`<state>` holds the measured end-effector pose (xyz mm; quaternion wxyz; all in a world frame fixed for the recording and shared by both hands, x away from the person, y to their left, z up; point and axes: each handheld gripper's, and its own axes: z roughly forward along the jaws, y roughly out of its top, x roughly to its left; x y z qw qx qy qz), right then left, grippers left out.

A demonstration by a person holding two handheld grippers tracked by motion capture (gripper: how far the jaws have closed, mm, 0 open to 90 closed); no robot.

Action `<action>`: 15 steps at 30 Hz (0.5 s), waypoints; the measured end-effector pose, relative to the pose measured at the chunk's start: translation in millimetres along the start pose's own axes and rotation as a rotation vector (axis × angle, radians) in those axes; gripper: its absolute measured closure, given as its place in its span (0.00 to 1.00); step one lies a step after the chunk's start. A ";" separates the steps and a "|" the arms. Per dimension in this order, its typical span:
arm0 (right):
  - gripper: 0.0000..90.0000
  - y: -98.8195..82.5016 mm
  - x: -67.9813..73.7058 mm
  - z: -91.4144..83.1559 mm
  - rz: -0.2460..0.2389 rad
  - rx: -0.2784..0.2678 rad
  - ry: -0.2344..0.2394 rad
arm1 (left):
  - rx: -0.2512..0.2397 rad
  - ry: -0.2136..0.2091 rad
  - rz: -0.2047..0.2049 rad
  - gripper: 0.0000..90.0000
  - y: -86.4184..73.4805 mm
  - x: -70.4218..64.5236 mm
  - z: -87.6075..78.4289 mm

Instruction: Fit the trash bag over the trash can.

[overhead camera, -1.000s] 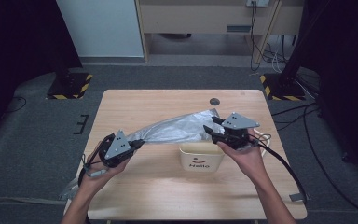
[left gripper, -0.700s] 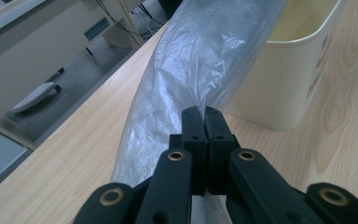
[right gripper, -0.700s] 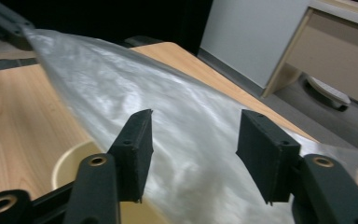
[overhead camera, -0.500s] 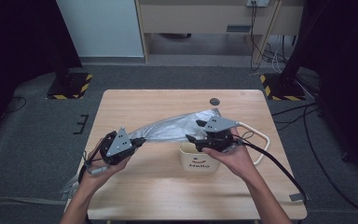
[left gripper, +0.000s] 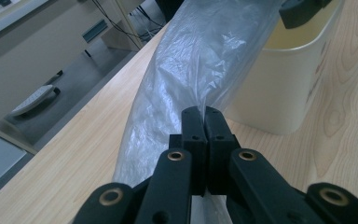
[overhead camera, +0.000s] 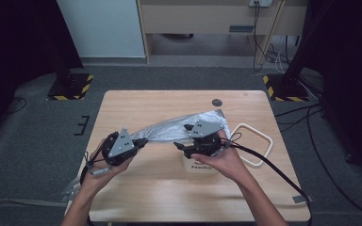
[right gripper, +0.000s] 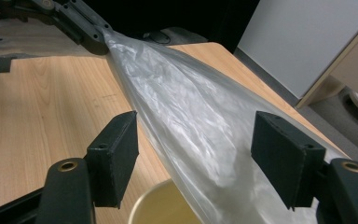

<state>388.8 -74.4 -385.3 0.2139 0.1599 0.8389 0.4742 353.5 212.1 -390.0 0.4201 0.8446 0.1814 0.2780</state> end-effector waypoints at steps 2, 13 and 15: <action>0.33 1.7 2.2 2.8 -0.014 0.007 0.002 | 0.003 -0.001 0.003 0.99 0.9 0.4 0.2; 0.32 17.4 16.6 15.1 -0.068 -0.012 0.024 | -0.009 0.006 0.003 0.99 1.5 1.6 -2.7; 0.31 17.3 18.0 17.3 -0.072 -0.013 0.027 | -0.008 0.006 0.005 0.99 1.4 2.3 -3.3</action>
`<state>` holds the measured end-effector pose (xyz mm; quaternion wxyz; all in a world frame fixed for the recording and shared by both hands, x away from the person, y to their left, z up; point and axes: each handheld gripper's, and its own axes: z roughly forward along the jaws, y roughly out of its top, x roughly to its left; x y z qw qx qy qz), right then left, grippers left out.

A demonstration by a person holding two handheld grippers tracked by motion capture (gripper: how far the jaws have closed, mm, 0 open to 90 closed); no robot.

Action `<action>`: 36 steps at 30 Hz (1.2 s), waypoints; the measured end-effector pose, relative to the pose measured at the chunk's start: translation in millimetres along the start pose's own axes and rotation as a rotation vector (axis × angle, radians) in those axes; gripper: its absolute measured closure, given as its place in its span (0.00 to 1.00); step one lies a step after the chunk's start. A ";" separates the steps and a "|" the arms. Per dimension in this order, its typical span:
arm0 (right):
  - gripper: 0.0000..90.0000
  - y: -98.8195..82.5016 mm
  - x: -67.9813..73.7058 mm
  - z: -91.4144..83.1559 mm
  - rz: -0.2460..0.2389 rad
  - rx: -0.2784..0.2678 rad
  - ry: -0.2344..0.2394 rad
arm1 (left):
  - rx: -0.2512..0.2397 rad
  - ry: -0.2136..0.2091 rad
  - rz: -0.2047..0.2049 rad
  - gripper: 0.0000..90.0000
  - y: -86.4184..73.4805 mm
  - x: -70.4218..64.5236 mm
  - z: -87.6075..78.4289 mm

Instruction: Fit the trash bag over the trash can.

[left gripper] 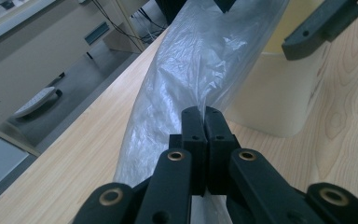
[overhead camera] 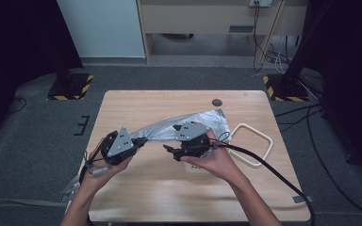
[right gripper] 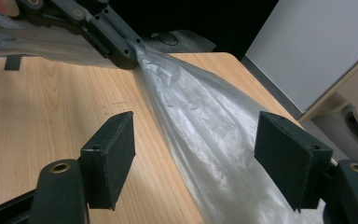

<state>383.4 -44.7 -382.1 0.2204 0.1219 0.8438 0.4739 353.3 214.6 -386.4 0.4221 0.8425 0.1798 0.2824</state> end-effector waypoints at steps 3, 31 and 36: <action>0.30 -2.3 0.8 3.1 -0.013 0.009 -0.003 | -0.001 0.003 -0.002 0.99 0.1 0.7 -0.8; 0.99 -7.2 -2.9 10.0 -0.003 0.021 -0.011 | -0.036 0.060 -0.078 0.59 0.4 -7.7 9.0; 0.99 -6.5 -4.6 9.8 0.003 0.017 -0.014 | -0.047 0.078 -0.111 0.47 -3.1 -8.9 7.0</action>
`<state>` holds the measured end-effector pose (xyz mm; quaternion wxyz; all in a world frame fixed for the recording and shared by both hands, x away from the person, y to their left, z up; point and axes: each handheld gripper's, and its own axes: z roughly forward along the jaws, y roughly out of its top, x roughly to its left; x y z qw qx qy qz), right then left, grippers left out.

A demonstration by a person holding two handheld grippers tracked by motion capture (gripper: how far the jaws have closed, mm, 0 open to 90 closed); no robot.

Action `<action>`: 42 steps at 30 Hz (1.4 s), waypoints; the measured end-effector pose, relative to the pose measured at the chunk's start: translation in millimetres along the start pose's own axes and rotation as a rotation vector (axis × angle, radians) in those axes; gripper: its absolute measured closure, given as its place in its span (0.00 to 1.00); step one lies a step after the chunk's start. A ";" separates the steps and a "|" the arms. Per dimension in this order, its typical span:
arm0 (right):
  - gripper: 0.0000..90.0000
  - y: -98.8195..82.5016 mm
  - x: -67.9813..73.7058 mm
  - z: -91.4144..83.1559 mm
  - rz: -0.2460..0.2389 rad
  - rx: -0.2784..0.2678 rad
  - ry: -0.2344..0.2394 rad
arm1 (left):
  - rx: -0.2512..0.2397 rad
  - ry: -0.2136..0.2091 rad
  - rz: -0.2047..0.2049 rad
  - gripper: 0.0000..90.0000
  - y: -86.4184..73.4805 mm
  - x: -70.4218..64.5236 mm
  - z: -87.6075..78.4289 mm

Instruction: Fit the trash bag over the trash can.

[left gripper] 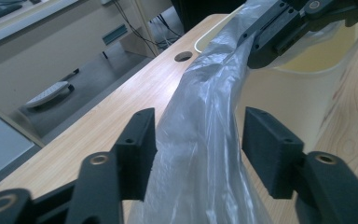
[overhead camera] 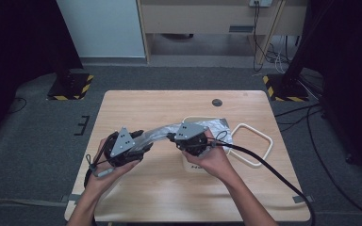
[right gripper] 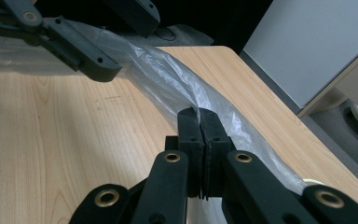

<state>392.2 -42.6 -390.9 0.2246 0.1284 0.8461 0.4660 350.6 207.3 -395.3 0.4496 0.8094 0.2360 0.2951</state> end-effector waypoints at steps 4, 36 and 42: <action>0.99 -0.6 -1.3 0.7 0.014 -0.002 -0.004 | -0.008 0.008 -0.032 0.44 -3.7 -2.7 -3.5; 1.00 3.5 -10.6 -7.8 0.042 -0.007 -0.014 | 0.103 0.136 -0.130 0.52 -56.5 -21.8 -26.8; 1.00 1.6 -8.0 -6.5 0.036 0.007 -0.007 | 0.071 0.183 -0.147 0.85 -56.3 -18.0 -33.2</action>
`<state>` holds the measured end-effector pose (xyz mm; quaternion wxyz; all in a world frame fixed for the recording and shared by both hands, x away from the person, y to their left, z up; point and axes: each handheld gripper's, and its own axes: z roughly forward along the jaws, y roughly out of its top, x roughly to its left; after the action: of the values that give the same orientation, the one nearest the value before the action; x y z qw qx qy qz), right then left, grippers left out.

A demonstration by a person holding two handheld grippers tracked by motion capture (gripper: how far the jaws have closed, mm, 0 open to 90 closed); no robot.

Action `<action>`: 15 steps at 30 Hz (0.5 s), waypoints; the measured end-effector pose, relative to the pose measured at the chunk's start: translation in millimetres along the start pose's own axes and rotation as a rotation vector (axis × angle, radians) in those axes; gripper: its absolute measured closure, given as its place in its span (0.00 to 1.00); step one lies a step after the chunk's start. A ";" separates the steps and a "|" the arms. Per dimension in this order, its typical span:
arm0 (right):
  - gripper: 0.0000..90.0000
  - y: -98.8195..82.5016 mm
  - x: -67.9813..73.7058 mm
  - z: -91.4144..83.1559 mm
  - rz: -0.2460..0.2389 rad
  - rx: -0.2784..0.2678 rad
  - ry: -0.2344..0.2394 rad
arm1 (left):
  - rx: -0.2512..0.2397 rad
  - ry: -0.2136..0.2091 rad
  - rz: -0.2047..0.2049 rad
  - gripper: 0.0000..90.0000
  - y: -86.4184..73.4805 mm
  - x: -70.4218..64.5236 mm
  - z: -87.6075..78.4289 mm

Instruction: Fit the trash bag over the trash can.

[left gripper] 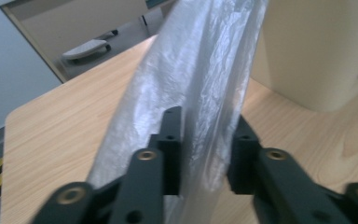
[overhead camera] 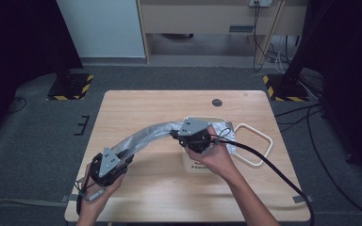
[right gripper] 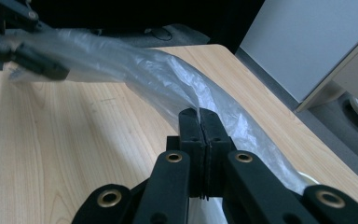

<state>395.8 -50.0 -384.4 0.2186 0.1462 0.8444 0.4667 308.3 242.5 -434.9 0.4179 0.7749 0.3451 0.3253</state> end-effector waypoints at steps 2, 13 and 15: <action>1.00 -0.6 0.7 0.0 0.003 0.001 0.002 | -0.022 0.019 -0.020 0.89 2.5 3.7 -2.6; 0.94 -3.9 7.4 6.2 -0.017 0.022 0.030 | -0.106 0.100 -0.034 0.97 20.7 11.2 -14.5; 0.88 -4.3 8.0 7.1 -0.011 0.025 0.034 | -0.103 0.103 -0.023 0.97 22.3 11.1 -14.7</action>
<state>392.3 -43.4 -393.3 0.2050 0.1365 0.8546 0.4572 308.6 248.5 -406.5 0.4427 0.7306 0.3575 0.3773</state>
